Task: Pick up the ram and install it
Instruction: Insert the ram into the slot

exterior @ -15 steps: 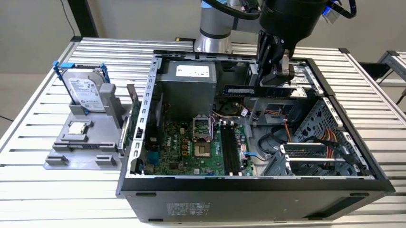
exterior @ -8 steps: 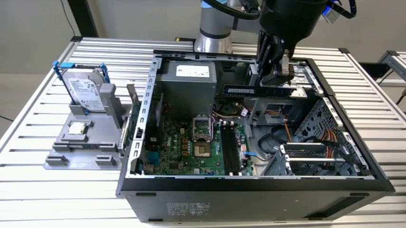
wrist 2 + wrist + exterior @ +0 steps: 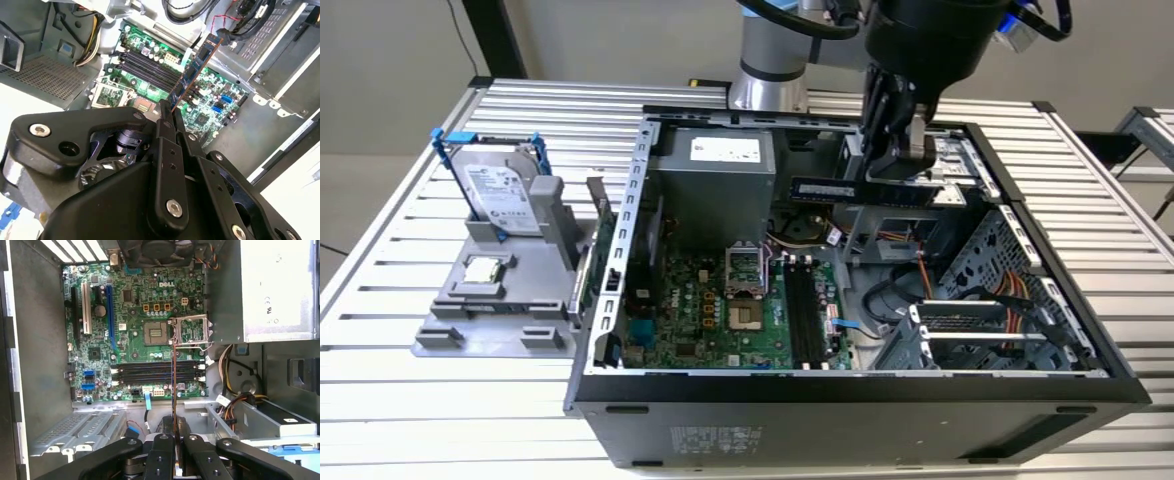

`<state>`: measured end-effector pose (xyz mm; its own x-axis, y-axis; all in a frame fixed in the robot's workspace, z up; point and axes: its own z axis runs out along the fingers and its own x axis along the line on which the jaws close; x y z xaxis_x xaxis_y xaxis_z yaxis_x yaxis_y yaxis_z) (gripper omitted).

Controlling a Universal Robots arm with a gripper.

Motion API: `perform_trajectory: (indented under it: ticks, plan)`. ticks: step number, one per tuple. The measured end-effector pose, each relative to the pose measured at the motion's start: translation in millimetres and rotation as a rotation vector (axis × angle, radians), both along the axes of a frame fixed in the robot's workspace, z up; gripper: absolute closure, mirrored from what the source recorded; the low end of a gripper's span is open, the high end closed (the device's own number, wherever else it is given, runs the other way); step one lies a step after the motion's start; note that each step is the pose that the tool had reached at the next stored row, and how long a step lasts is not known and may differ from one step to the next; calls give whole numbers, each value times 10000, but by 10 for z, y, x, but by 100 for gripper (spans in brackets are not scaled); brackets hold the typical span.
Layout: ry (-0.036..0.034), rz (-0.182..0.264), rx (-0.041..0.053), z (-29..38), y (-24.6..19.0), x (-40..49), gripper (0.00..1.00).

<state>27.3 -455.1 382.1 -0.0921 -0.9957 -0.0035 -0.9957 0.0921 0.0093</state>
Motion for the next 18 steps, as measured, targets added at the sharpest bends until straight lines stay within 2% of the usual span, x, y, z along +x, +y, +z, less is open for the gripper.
perform_trajectory:
  ticks: [7, 18]
  plan:
    - [0, -528, 1, -1, 0, 0, 100]
    - [0, -979, 0, 0, 0, 0, 100]
